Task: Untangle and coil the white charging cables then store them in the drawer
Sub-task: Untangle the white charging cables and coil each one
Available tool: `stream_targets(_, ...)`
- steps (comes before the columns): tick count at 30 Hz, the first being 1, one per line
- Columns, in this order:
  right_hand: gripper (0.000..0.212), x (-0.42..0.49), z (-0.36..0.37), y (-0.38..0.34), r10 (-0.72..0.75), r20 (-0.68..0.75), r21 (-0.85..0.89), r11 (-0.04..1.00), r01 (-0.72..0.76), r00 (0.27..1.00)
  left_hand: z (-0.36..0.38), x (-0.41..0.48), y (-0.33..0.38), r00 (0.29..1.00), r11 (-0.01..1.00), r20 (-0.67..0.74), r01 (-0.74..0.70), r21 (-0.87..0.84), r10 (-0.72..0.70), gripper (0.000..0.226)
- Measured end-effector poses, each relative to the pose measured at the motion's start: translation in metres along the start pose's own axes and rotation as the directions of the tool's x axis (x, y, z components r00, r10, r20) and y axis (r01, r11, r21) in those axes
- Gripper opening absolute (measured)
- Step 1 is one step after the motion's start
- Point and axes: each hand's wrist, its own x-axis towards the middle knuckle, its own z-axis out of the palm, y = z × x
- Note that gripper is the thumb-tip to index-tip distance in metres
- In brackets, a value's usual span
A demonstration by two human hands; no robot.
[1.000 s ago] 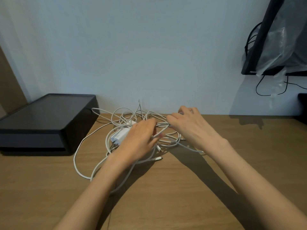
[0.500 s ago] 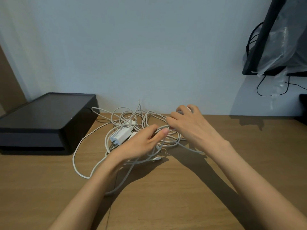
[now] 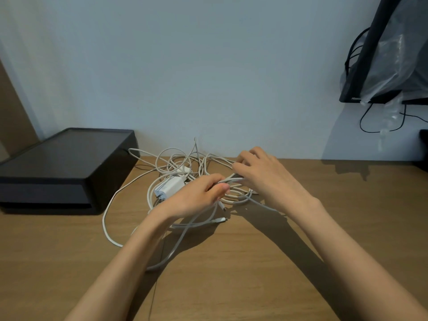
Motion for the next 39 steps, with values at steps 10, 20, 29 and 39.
stream_targets(10, 0.045, -0.016, 0.025, -0.004, 0.452, -0.201, 0.541, 0.791, -0.286, 0.869, 0.001, 0.005, -0.01, 0.96, 0.999, -0.279, 0.011, 0.04, 0.0, 0.028)
stream_targets(20, 0.011, -0.026, 0.017, -0.006, 0.39, -0.037, 0.672, 0.691, -0.266, 0.92, -0.007, 0.005, -0.014, 0.932, 0.995, -0.35, 0.099, -0.001, -0.093, 0.028)
stream_targets(29, 0.005, -0.02, -0.008, -0.018, -0.007, -0.33, 0.068, 0.997, 0.032, 0.944, -0.012, 0.0, -0.017, 0.948, 0.901, -0.304, 0.207, 0.38, -0.089, 0.014)
stream_targets(39, 0.015, 0.036, 0.0, -0.001, 0.083, -0.095, 0.641, 0.767, -0.002, 0.992, -0.012, -0.002, -0.023, 0.989, 0.647, -0.143, 0.08, 0.758, 0.046, 0.018)
